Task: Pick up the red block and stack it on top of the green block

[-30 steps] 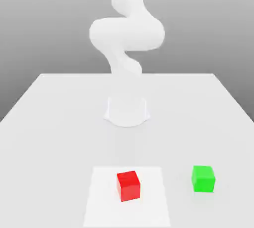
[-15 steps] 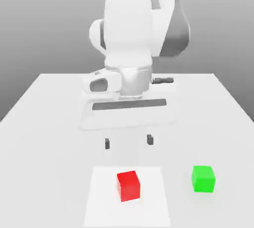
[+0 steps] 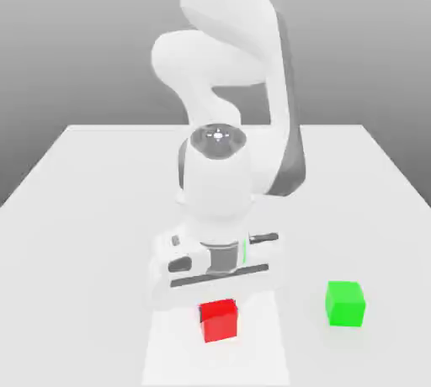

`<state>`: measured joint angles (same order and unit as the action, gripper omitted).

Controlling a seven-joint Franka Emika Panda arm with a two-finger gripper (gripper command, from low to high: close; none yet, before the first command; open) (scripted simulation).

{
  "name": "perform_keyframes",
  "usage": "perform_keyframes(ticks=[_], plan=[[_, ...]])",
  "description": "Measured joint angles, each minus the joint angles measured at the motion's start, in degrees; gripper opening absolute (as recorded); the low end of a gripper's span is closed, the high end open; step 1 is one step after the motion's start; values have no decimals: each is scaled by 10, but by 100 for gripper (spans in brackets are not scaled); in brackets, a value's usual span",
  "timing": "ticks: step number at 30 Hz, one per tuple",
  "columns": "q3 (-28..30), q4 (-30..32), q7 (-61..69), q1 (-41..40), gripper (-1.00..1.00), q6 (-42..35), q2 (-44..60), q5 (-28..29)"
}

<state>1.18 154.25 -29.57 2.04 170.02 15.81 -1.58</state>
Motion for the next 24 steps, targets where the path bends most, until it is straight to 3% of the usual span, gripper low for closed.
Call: perform_keyframes(ticks=[7,15,17,20,21,24], plan=[[2,17,-11,3,-100,-99,-116,13],[-91,-7,-167,196,-100,-177,-170,10],[-84,-11,-189,250,-100,-158,-148,18],[-61,-14,-204,232,-100,-105,-91,33],[-58,-15,-208,233,100,-86,-71,38],[-58,-15,-208,233,100,-86,-71,38]])
